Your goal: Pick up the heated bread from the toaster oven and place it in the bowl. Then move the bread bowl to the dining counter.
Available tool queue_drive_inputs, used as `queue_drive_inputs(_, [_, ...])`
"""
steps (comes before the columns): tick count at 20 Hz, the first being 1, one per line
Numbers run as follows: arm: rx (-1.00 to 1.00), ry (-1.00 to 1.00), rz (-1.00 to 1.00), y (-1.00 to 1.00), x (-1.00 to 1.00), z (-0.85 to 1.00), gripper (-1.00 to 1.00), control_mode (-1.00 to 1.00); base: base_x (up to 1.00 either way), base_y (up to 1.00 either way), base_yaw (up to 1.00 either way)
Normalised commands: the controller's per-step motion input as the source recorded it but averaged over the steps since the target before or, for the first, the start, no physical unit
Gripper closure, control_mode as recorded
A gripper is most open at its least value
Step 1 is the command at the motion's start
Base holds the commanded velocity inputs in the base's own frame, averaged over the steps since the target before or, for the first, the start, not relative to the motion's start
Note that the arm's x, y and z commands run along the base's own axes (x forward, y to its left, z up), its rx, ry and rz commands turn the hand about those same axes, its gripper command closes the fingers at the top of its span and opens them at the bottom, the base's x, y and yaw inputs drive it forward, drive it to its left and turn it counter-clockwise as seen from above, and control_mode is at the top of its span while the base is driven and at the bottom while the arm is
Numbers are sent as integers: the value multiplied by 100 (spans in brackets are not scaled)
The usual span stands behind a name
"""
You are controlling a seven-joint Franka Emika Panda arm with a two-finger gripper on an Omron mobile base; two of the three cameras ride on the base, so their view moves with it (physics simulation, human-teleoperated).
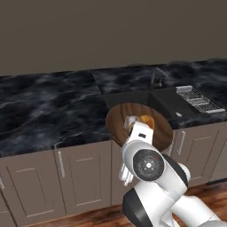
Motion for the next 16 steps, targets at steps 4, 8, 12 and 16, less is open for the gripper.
queue_drive_inputs(4, [0,0,0,0,0,0,100,100,-2,-100,-3])
queue_drive_inputs(8, [0,0,0,0,0,0,100,100,-3,-100,-4])
queue_drive_inputs(12, [0,0,0,0,0,0,100,100,0,-100,-1])
queue_drive_inputs(16, [0,0,0,0,0,0,100,100,0,-100,0])
